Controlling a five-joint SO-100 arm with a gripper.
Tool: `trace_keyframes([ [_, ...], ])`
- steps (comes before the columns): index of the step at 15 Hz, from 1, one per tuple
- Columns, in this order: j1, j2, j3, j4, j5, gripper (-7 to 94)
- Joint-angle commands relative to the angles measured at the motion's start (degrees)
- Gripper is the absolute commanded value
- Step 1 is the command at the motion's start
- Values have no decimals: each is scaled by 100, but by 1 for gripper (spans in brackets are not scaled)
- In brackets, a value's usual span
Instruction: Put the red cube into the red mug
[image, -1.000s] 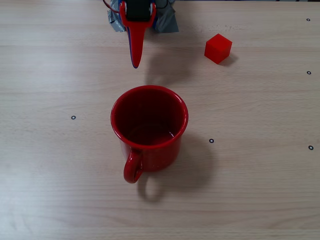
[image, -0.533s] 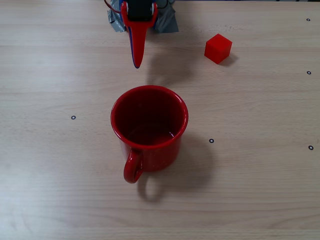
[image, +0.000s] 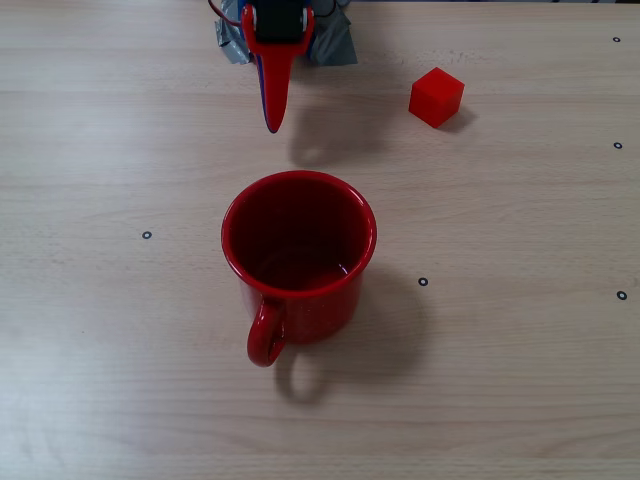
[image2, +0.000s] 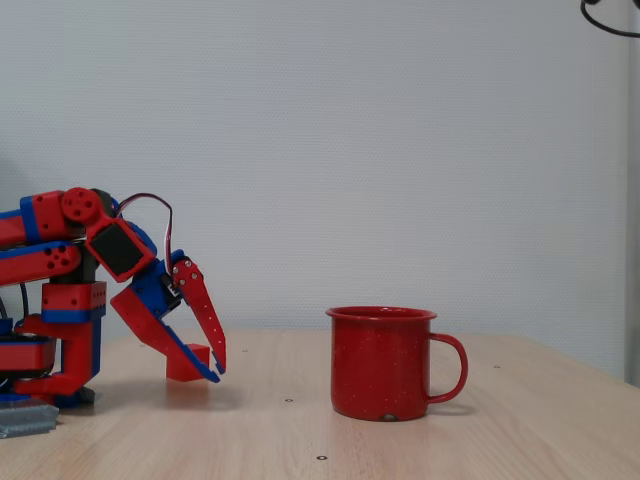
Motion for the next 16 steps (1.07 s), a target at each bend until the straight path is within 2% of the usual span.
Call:
trace_keyframes([
  [1,-141,-220,-694,105,-97,0],
  [5,-246,-1169,-1811,308,-360,0],
  [9,-782,-2637,-3814,888,-396,0],
  [13,-1723,-4228,-5889,1960,-70,0],
  [16,-2443,-5159,-7321,2953,519,0],
])
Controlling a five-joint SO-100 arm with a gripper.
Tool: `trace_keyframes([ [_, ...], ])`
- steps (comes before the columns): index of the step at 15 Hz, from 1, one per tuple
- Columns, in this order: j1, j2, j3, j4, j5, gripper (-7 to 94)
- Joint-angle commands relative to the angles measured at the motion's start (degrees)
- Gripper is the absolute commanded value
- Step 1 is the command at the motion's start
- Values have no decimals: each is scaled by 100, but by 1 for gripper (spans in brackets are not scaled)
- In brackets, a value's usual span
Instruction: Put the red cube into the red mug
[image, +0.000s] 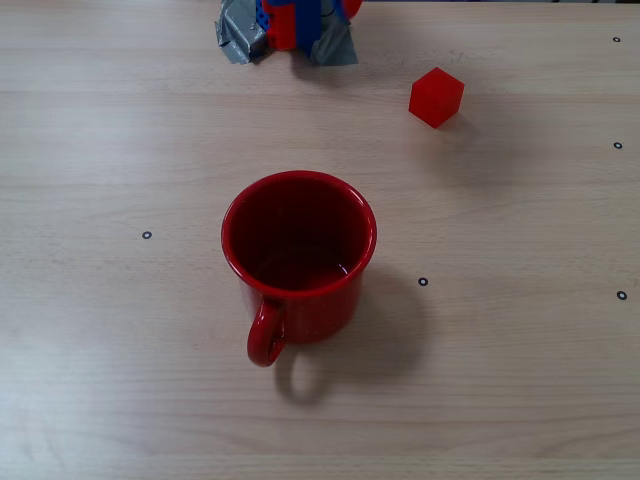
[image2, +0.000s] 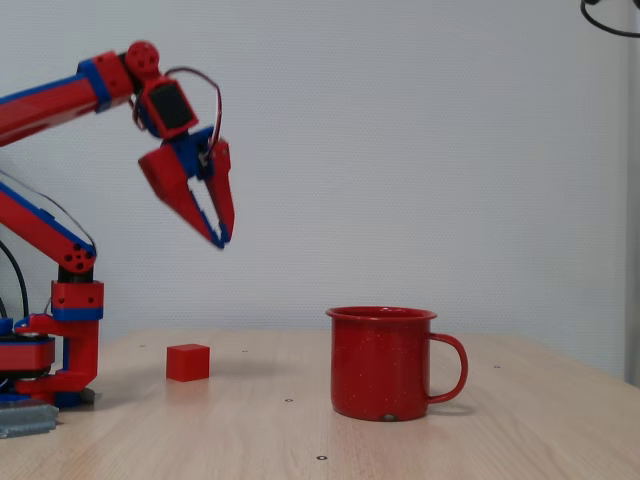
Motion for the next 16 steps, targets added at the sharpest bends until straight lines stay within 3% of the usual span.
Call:
trace_keyframes([
  [1,-562,-378,-1020,562,272,0],
  [3,-1213,-958,-1529,984,642,0],
  [6,-2048,-1318,-1301,826,1336,0],
  [10,-2962,-1635,-35,-369,1661,0],
  [16,-2689,-1661,1116,-1600,1731,0],
])
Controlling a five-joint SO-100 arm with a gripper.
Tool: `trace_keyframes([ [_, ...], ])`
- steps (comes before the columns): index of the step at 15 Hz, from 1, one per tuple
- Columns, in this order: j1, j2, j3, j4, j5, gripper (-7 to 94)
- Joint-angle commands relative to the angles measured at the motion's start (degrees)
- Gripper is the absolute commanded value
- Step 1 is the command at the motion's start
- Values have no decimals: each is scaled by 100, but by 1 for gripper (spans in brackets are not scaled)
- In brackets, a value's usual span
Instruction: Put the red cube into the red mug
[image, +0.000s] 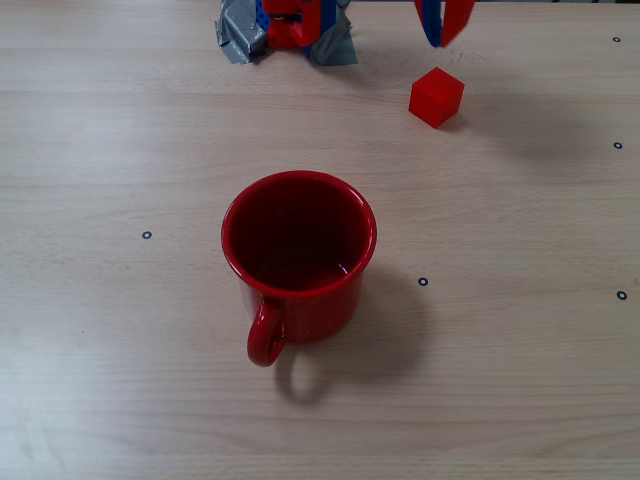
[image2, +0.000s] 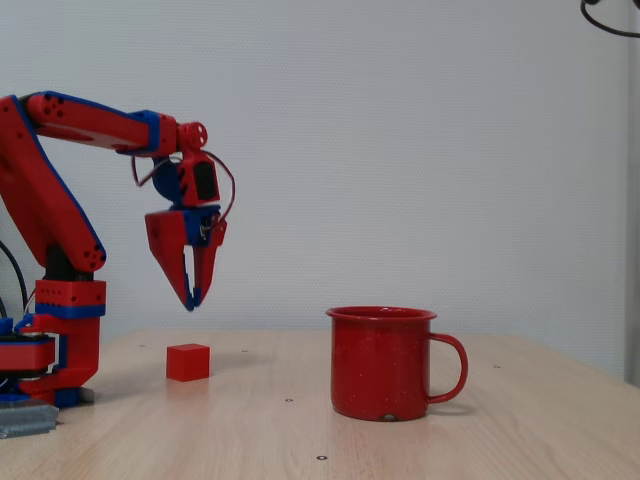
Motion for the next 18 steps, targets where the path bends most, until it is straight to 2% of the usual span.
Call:
trace_keyframes([
  [1,18,272,9,-229,141,0],
  [2,-62,255,26,-264,202,0],
  [4,-105,176,123,-272,483,19],
  [7,-264,114,149,-220,677,43],
  [11,-492,9,431,-492,932,50],
  [18,-527,-88,914,-905,1310,51],
])
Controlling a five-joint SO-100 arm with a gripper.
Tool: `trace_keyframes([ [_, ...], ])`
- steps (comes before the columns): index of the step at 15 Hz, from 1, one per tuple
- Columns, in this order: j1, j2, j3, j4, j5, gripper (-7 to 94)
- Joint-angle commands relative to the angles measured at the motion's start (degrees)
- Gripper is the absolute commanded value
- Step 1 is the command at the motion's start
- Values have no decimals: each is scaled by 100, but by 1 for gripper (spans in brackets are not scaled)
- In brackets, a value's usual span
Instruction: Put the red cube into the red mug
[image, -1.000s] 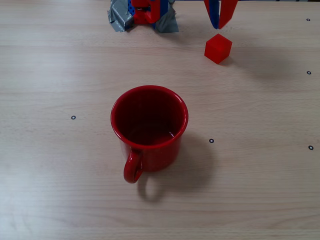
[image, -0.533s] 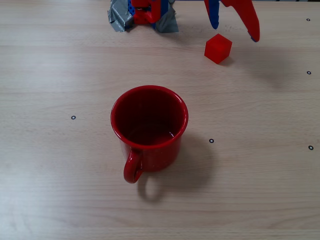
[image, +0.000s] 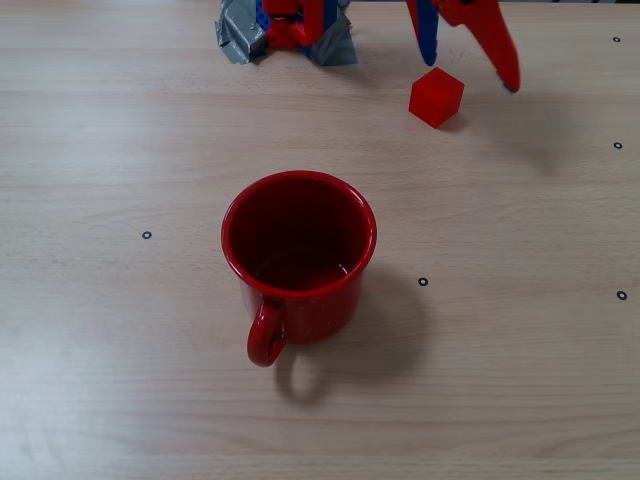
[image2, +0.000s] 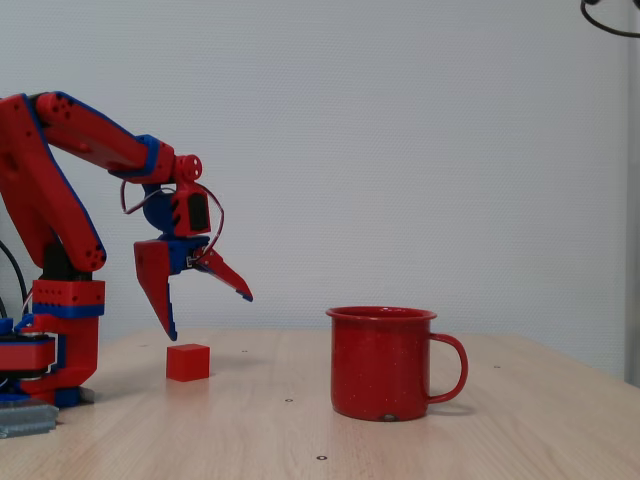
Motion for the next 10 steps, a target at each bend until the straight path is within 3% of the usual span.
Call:
trace_keyframes([
  [1,-53,79,-26,-26,149,51],
  [5,-35,-35,70,-53,193,52],
  [10,-9,-343,272,-659,167,52],
])
